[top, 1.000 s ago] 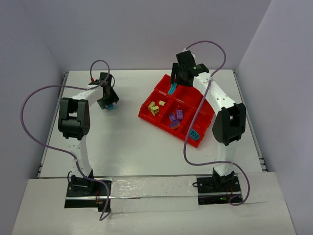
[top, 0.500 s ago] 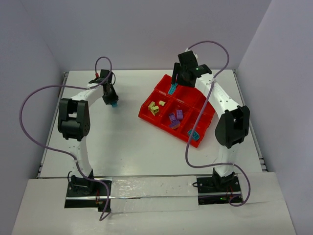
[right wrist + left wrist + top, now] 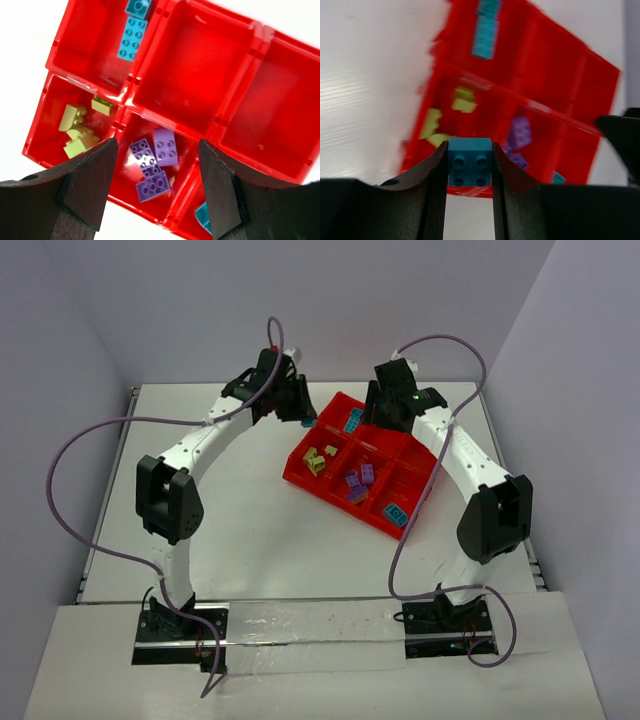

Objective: Sort the legos into containers by color

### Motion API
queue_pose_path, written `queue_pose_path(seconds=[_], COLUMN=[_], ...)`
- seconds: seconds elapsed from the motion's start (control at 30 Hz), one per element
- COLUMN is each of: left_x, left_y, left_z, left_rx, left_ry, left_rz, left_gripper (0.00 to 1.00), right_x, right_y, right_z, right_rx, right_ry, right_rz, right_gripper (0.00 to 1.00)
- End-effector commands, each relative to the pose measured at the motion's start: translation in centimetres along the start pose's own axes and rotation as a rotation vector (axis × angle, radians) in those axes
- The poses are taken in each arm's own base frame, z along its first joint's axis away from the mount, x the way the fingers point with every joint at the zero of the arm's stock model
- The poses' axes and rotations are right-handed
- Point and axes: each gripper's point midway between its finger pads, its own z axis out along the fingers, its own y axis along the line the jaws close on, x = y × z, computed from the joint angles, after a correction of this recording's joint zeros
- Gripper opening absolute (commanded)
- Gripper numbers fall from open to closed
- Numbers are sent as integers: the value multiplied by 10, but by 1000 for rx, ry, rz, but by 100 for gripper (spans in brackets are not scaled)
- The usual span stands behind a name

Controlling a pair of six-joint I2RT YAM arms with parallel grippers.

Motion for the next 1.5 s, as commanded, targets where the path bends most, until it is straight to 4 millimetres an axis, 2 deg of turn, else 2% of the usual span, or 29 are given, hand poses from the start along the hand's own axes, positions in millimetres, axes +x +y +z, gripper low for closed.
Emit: queue_pose_path(seconds=[0.0,0.13,0.2,0.3,0.37,0.5,0.53,0.57,0.63,0.7,0.8,0.83,0.9,1.03,1.07,1.13,1.17,1.23,1.33,1.43,1.47], left_x=[-25,-36,-40,-46,-49,-45,-43,-45,-47,-48,-51,-55,-64,-73,-75,-80,-80,-79,-79,-68,-67], left_y=[-47,-77,-79,-87,-93,-91,-89,-90,-92,-94,-99,-103,-115,-126,-127,-129,-127,-120,-95,-58,-53], left_z=[5,29,40,61,73,99,106,107,110,109,99,87,57,8,-8,-55,-65,-100,-124,-156,-160], left_rx=[159,301,321,385,428,443,438,437,445,451,461,470,499,517,515,503,495,452,305,131,111], left_ry=[-30,-28,-40,-61,-83,-83,-86,-93,-103,-107,-105,-111,-132,-153,-167,-216,-230,-263,-293,-319,-325], left_rz=[-2,-17,-13,-24,-41,-104,-112,-112,-116,-112,-98,-88,-53,30,51,109,145,181,250,271,278], left_gripper=[0,0,0,0,0,0,5,16,49,73,84,86,89,89,89,89,89,89,90,90,91], right_x=[-30,-18,-12,-3,6,18,19,20,21,23,26,26,29,32,33,32,33,31,27,29,30], right_y=[-19,-39,-42,-50,-56,-69,-72,-75,-78,-80,-82,-81,-79,-81,-82,-84,-82,-79,-81,-86,-88], right_z=[-40,-59,-67,-95,-103,-117,-121,-125,-130,-132,-130,-130,-124,-120,-119,-121,-119,-121,-128,-129,-130], right_rx=[30,66,48,2,0,19,26,27,34,43,51,50,50,80,86,91,73,42,28,39,44], right_ry=[-157,-194,-201,-242,-243,-246,-250,-253,-251,-245,-237,-234,-214,-187,-186,-196,-201,-223,-272,-287,-287], right_rz=[79,131,154,203,213,217,217,215,209,207,204,204,194,197,198,207,196,188,200,212,220], right_gripper=[73,73,73,73,73,73,73,73,73,73,73,73,83,89,90,92,92,92,93,93,93])
